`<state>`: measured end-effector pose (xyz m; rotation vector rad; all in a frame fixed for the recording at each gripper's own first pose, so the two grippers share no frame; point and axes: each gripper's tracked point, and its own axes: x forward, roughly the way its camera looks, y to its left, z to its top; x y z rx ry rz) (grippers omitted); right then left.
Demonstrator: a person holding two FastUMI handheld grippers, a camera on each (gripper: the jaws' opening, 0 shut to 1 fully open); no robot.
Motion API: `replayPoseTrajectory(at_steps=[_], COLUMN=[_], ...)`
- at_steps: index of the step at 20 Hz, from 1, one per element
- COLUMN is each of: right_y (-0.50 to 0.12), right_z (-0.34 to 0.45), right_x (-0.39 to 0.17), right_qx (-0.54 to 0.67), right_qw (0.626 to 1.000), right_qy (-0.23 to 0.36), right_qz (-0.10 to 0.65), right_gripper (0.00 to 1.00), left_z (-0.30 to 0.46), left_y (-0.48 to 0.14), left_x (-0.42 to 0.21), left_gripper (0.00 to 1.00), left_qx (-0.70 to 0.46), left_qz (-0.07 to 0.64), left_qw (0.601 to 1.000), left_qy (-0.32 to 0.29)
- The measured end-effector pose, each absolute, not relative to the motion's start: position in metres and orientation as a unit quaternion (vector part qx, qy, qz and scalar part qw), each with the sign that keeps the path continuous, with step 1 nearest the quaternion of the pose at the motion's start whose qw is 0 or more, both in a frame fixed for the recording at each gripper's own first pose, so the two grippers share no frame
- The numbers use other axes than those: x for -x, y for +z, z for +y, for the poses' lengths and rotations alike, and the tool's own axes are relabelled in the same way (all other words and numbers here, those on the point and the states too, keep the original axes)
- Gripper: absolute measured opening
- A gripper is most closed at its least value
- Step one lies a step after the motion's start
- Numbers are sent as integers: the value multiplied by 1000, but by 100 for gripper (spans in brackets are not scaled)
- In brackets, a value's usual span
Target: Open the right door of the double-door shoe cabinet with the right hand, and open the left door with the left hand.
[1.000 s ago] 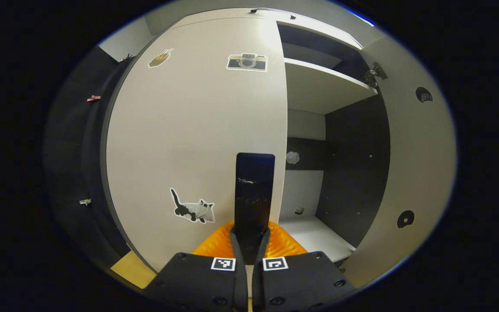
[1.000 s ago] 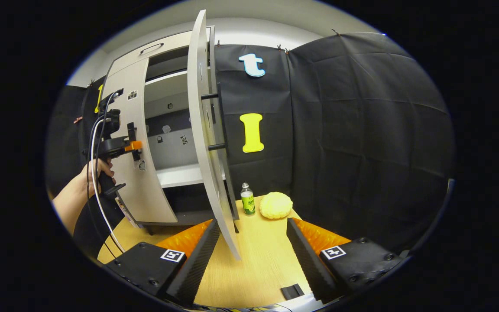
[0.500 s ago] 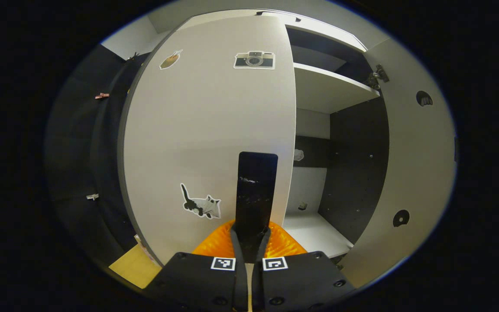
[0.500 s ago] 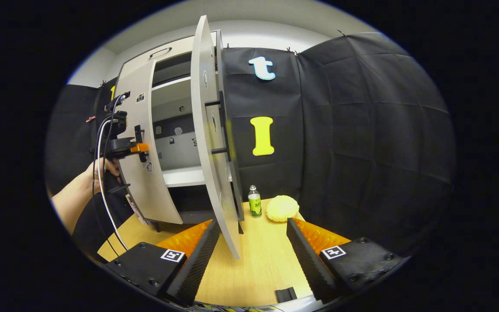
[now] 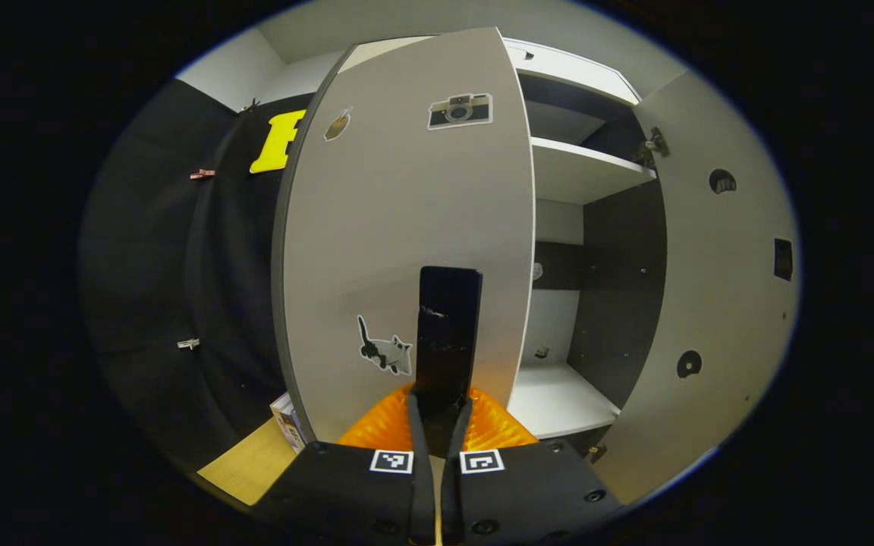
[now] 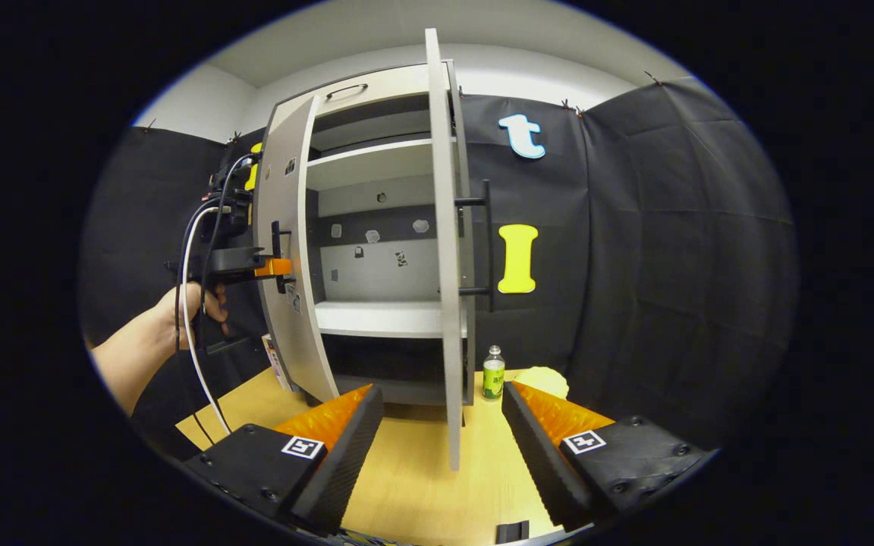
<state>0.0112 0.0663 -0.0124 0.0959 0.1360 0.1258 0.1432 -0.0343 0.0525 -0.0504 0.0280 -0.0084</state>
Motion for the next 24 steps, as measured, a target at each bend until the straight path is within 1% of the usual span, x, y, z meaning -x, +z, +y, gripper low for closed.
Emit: replayPoseTrajectory(at_steps=[4,8,12,14,18,22,24], right_y=[-17,-13,-16,-14,-25,-28,-33], right_z=[100,126,153,162,182,201,212], right_x=[-13,-17,-21,-23,-27,-29,-29], right_qx=[-53,-44,-48,-44,-42,-40,-41], right_qw=[994,996,995,996,995,995,994], right_qy=[52,32,27,24,26,29,32], right_qz=[76,70,77,76,87,92,97], right_gripper=[99,98,99,98,98,98,98], left_z=[-21,-4,10,22,52,80,93], left_y=[50,51,49,50,48,47,47], left_x=[-120,-104,-90,-81,-64,-50,-48], left_gripper=[8,8,8,8,8,7,7], left_qx=[20,19,25,34,10,49,37], left_qz=[11,-6,-3,-14,-19,-35,-39], left_qw=[999,999,998,997,998,996,997], left_qy=[-33,-43,-63,-61,-60,-62,-63])
